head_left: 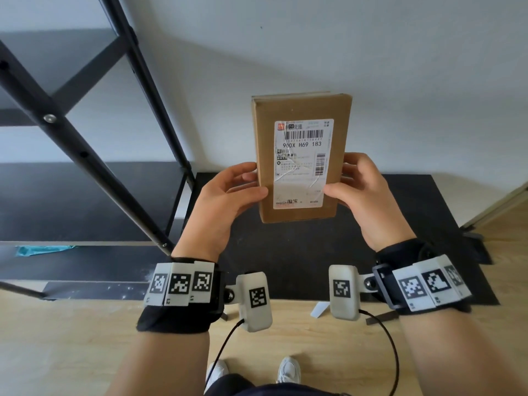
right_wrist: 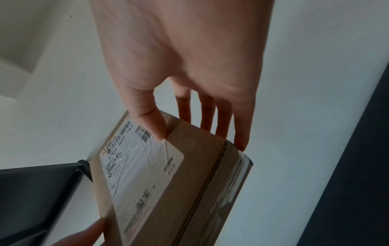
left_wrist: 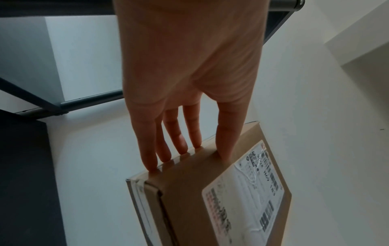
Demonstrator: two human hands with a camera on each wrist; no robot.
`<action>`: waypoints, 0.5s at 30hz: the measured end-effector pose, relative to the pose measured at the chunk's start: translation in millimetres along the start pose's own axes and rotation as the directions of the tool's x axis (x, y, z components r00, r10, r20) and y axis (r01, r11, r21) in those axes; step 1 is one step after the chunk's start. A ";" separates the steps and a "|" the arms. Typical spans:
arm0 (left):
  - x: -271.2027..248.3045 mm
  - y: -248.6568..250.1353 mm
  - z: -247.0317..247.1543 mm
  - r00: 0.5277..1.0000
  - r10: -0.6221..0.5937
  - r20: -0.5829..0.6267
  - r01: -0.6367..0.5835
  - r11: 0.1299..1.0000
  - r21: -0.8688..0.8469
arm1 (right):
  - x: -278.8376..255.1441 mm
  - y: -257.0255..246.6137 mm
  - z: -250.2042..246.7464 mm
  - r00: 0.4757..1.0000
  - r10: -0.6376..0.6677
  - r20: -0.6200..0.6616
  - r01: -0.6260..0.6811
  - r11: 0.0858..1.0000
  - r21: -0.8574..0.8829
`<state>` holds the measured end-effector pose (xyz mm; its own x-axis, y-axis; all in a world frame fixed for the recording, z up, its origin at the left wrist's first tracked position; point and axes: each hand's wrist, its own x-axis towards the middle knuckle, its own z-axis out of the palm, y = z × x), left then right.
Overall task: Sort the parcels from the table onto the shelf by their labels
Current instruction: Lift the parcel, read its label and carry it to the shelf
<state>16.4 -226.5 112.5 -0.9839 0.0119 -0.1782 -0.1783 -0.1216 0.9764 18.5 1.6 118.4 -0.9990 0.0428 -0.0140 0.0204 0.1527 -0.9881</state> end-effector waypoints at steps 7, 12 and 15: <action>-2.4 8.1 -2.8 0.999 0.028 0.017 -0.028 0.999 0.022 | -4.0 -9.8 -0.8 0.998 -0.058 0.007 0.058 0.998 0.016; -5.4 13.0 -2.5 0.999 0.045 0.014 -0.045 0.999 0.022 | -5.0 -13.6 0.0 0.997 -0.079 0.007 0.079 0.997 0.012; -7.0 13.9 -3.4 0.998 0.055 0.008 -0.055 0.998 0.029 | -6.8 -14.5 1.5 0.996 -0.090 0.010 0.090 0.996 0.007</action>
<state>20.9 -231.7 126.9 -0.9923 0.0135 -0.1232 -0.1239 -0.0935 0.9879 24.9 -2.4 132.6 -0.9971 0.0194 0.0731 -0.0694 0.1491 -0.9864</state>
